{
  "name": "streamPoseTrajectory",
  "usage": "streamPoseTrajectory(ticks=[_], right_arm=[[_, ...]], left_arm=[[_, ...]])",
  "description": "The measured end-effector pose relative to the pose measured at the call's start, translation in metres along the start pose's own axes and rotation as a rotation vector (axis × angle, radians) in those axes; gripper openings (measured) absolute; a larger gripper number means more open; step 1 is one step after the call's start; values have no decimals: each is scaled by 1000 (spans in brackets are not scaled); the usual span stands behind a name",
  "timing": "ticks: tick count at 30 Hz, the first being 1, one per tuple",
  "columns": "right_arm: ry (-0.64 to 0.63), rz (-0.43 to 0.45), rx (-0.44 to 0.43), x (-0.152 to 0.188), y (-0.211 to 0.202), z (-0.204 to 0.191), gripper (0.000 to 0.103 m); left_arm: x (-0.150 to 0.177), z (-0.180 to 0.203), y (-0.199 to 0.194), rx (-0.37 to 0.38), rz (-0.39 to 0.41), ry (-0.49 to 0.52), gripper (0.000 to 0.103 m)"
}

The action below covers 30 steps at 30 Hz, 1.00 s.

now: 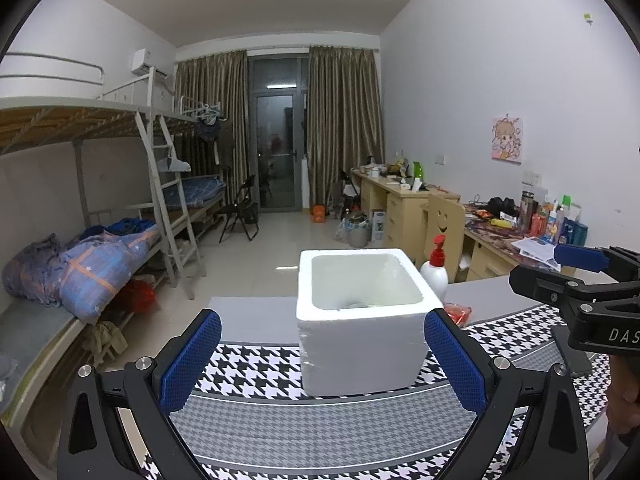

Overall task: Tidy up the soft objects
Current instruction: 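Move both tools back toward the blue mask on the tablecloth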

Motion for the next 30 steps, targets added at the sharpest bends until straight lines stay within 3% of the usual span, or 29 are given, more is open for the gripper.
streamPoseTrajectory(ticks=[30], right_arm=[[23,79,106,40,-62,33,90]], left_arm=[[18,60,-33,129,48,23,102]])
Point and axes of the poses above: each gripper's, at about its wrist camera, not at the fingertips, and y roughly the way its jaws point, z to its right, x to its underside, the point moved 4 cm from there along y, roughly the way its jaws point, and after that the axes turned 8 degrees about z, right-handed, at the moved point
